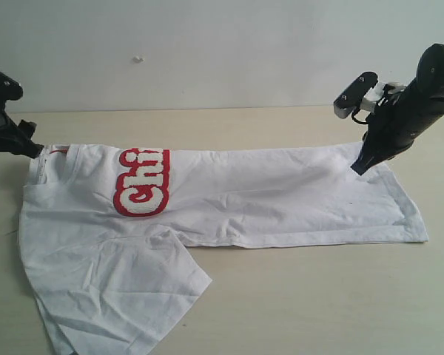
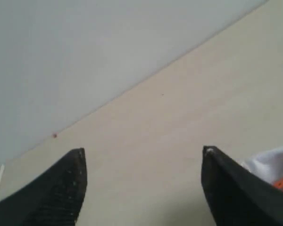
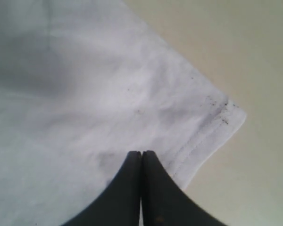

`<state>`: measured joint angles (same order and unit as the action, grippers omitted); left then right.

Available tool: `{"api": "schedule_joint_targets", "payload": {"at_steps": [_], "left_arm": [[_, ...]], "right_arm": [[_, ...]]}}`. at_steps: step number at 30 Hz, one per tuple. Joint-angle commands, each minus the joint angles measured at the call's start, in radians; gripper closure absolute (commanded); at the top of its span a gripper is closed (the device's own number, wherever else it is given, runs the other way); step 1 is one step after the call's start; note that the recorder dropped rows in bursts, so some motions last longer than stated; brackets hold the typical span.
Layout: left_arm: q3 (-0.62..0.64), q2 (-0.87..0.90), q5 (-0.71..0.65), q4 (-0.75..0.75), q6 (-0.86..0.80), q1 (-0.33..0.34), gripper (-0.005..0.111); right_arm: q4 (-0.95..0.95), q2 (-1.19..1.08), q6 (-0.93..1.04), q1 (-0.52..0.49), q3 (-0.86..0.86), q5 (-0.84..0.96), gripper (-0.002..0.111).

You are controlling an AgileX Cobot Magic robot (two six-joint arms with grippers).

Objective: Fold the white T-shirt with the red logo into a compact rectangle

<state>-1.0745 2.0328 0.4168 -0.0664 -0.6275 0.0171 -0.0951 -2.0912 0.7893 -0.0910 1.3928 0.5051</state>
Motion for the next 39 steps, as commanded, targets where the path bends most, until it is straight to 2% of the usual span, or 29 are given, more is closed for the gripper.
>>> {"api": "schedule_joint_targets", "payload": {"at_steps": [1, 2, 5, 6, 13, 16, 21, 28, 35, 39], "left_arm": [[0.001, -0.073, -0.214, -0.157, 0.009, -0.018, 0.052], [0.001, -0.083, -0.268, -0.157, 0.009, -0.02, 0.06], [0.001, -0.105, -0.405, -0.157, 0.009, -0.035, 0.099], [0.001, -0.11, -0.438, -0.165, 0.011, -0.037, 0.106], [0.001, -0.123, -0.673, -0.325, 0.011, -0.108, 0.107], [0.001, -0.118, -0.764, -0.354, -0.026, -0.159, 0.107], [0.001, -0.08, -0.805, -0.362, -0.053, -0.213, 0.107], [0.001, 0.027, -0.773, -0.364, -0.046, -0.213, 0.107], [0.001, 0.045, -0.7, -0.368, -0.019, -0.183, 0.107], [0.001, 0.045, -0.783, -0.303, -0.022, -0.163, 0.107]], "right_arm": [[-0.009, 0.001, 0.002, -0.003, 0.001, 0.006, 0.108], [-0.017, 0.001, 0.002, -0.003, 0.001, 0.008, 0.108], [-0.082, 0.001, 0.017, -0.003, 0.001, 0.025, 0.108], [-0.113, 0.001, 0.04, -0.003, 0.001, 0.04, 0.108], [-0.384, 0.001, 0.274, -0.003, 0.001, 0.196, 0.108], [-0.379, 0.001, 0.279, -0.003, 0.001, 0.23, 0.108], [-0.376, 0.001, 0.279, -0.003, -0.001, 0.232, 0.108], [-0.364, -0.005, 0.273, -0.003, -0.001, 0.249, 0.108], [-0.184, -0.054, 0.124, -0.003, -0.001, 0.233, 0.108], [-0.129, -0.09, 0.096, -0.003, -0.001, 0.257, 0.108]]}}
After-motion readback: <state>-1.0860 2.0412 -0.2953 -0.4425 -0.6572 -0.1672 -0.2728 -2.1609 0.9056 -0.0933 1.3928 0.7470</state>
